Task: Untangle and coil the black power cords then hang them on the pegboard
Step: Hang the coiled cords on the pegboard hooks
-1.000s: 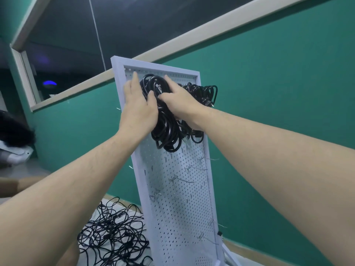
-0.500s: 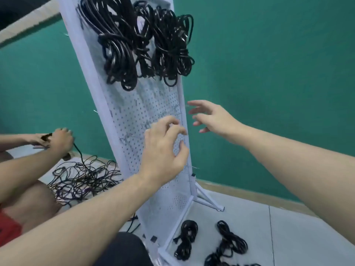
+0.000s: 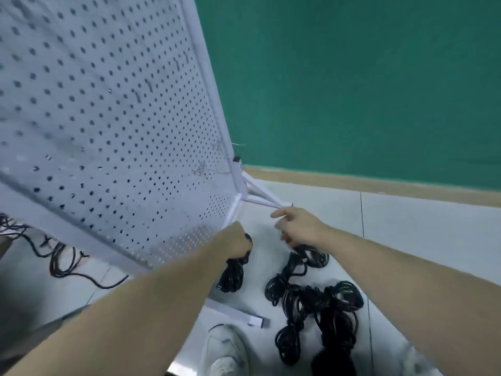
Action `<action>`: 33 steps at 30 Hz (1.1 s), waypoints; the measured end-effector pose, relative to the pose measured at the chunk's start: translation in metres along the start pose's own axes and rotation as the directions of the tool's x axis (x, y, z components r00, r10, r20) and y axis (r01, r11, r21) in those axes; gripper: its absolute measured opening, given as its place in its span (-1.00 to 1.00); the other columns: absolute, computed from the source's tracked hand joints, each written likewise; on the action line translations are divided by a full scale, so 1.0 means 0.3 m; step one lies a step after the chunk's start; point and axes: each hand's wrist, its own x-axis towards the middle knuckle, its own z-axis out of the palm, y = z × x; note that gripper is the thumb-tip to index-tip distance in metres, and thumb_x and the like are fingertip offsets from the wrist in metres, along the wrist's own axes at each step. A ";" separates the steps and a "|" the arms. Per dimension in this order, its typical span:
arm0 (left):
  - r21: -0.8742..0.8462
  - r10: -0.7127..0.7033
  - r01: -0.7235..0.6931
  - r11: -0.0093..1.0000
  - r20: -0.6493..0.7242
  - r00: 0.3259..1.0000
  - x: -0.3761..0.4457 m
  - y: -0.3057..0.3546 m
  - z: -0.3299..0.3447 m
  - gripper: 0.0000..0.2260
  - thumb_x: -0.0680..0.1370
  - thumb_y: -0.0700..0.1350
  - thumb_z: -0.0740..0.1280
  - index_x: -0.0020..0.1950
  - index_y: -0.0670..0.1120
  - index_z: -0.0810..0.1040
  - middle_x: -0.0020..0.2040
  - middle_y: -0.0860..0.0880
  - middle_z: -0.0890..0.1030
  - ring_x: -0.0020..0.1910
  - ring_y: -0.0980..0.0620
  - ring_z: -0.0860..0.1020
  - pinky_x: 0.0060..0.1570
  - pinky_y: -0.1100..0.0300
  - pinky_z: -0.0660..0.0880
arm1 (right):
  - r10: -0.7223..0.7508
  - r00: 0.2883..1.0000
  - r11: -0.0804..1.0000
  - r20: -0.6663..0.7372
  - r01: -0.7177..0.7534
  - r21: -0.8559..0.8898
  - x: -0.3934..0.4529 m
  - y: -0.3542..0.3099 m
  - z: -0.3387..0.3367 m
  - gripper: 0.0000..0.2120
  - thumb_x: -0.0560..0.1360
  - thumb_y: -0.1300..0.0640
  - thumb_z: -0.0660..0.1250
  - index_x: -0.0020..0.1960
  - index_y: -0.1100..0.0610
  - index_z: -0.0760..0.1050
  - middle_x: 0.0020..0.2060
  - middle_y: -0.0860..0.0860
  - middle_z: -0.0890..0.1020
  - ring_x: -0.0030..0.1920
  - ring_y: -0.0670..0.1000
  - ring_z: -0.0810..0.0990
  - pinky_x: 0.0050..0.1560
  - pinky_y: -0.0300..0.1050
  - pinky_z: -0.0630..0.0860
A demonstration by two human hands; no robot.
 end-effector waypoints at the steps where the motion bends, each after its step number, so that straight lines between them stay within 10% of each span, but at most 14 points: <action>1: -0.028 -0.046 0.047 0.999 0.008 0.999 0.062 -0.032 0.048 -0.76 0.62 -0.22 0.28 0.27 -0.24 0.43 0.09 -0.23 0.58 0.06 -0.18 0.58 -0.22 0.17 0.44 | 0.035 0.999 0.999 0.020 -0.035 0.003 0.043 0.046 0.031 -0.75 0.63 0.19 0.23 0.28 0.04 0.50 0.02 0.07 0.58 -0.09 0.04 0.62 -0.12 -0.07 0.60; 8: -0.287 -0.284 0.264 0.921 -0.033 0.958 0.345 -0.213 0.301 -0.32 0.54 -0.09 0.43 0.55 -0.20 0.17 0.45 -0.24 0.34 0.38 -0.29 0.44 0.32 -0.14 0.48 | 0.210 0.969 0.974 0.132 -0.218 0.053 0.267 0.253 0.240 -0.71 0.63 0.21 0.19 0.33 0.08 0.45 0.04 0.10 0.56 -0.08 0.06 0.59 -0.20 -0.12 0.56; 13: -0.419 -0.266 0.210 0.883 -0.079 0.961 0.443 -0.275 0.373 -0.31 0.34 -0.01 0.50 0.41 -0.08 0.33 0.20 -0.18 0.59 0.14 -0.23 0.60 0.16 -0.21 0.58 | 0.285 0.949 0.947 0.138 -0.301 0.111 0.356 0.319 0.311 -0.64 0.64 0.18 0.16 0.42 0.05 0.41 -0.07 0.07 0.61 -0.18 0.02 0.57 -0.38 -0.22 0.52; 17: -0.531 -0.268 0.211 0.820 -0.032 0.963 0.367 -0.235 0.345 -0.39 0.44 -0.23 0.54 0.29 -0.04 0.20 0.00 -0.09 0.54 -0.13 0.01 0.56 -0.21 0.29 0.55 | 0.319 0.941 0.921 0.114 -0.336 0.197 0.377 0.328 0.355 -0.68 0.61 0.16 0.17 0.34 -0.03 0.42 -0.13 0.02 0.60 -0.26 -0.01 0.53 -0.33 -0.18 0.50; 20: -0.635 -0.253 0.191 0.748 -0.008 0.967 0.342 -0.205 0.353 -0.26 0.41 -0.20 0.58 0.39 0.02 0.16 -0.05 -0.13 0.58 -0.14 -0.09 0.63 -0.12 0.03 0.64 | 0.311 0.946 0.905 0.086 -0.323 0.276 0.365 0.319 0.365 -0.64 0.57 0.08 0.25 0.36 0.00 0.43 -0.13 -0.04 0.58 -0.25 0.01 0.53 -0.26 -0.09 0.51; 23: -0.765 -0.249 0.131 0.631 -0.040 0.968 0.292 -0.141 0.331 -0.25 0.41 -0.22 0.57 0.40 0.03 0.16 0.00 -0.15 0.63 -0.09 -0.13 0.68 0.05 -0.15 0.64 | 0.276 0.961 0.884 -0.032 -0.240 0.402 0.321 0.280 0.315 -0.60 0.62 -0.06 0.30 0.43 -0.06 0.35 0.16 0.02 0.60 0.01 0.04 0.62 0.02 -0.05 0.58; 27: -0.807 -0.105 -0.090 0.583 -0.185 0.977 0.173 -0.015 0.229 -0.16 0.46 -0.27 0.53 0.52 0.09 0.07 0.08 0.11 0.51 -0.06 0.11 0.61 0.08 0.01 0.61 | 0.162 0.972 0.885 -0.172 -0.066 0.460 0.223 0.167 0.214 -0.69 0.63 -0.09 0.27 0.32 -0.02 0.48 0.07 -0.01 0.67 0.04 0.01 0.67 0.19 0.11 0.62; 33: -0.773 0.072 -0.357 0.525 -0.378 0.923 -0.063 0.116 0.032 0.01 0.40 -0.15 0.62 0.65 0.11 0.04 0.35 0.15 0.40 0.30 0.11 0.50 0.35 0.00 0.48 | -0.160 0.928 0.920 -0.336 0.264 0.290 -0.021 -0.079 0.033 -0.78 0.63 0.10 0.32 0.27 0.02 0.52 -0.04 -0.11 0.66 -0.06 -0.19 0.63 -0.03 -0.41 0.52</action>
